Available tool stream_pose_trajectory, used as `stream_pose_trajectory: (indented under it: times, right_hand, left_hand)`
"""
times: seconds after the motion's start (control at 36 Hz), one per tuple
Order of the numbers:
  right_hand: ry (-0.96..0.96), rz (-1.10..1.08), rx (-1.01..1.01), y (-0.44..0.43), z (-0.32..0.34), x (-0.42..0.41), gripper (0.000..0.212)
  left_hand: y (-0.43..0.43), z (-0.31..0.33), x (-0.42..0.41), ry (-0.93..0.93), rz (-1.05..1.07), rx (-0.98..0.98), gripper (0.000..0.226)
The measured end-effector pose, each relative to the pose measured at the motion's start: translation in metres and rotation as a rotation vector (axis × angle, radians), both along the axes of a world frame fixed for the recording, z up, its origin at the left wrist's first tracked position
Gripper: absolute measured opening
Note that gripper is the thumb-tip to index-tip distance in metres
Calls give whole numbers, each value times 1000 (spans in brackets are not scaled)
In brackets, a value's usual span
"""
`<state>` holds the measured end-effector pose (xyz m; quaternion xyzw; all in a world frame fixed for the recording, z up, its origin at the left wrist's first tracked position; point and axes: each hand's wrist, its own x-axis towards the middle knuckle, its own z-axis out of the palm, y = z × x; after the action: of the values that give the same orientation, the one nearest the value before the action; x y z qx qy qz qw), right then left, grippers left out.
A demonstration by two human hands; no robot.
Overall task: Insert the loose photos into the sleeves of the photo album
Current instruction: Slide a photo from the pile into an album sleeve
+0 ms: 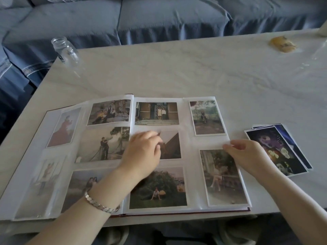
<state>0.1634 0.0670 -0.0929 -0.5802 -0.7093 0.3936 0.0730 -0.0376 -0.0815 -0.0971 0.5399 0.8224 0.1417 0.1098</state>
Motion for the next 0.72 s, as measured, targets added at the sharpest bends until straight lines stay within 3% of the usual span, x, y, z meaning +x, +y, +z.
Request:
stream_pose_trajectory:
  times: [0.17, 0.31, 0.42, 0.44, 0.5, 0.61, 0.72]
  right_hand:
    - [188, -81, -26, 1, 5, 5, 12]
    - [331, -38, 71, -5, 10, 6, 26]
    - [513, 235, 91, -19, 24, 0, 30]
    - [528, 329, 76, -23, 29, -3, 28]
    - [508, 482, 60, -28, 32, -8, 26]
    - [478, 521, 20, -31, 24, -17, 23]
    - [490, 441, -110, -37, 11, -28, 35]
  left_hand:
    - [29, 16, 40, -420, 37, -59, 36]
    - [56, 29, 55, -852, 181, -75, 55]
    - [69, 41, 58, -972, 272, -25, 88]
    - [70, 44, 57, -987, 292, -8, 87]
    - [70, 46, 55, -974, 314, 63, 63]
    - [58, 40, 41, -901, 399, 172, 10]
    - [45, 34, 28, -941, 463, 270, 15]
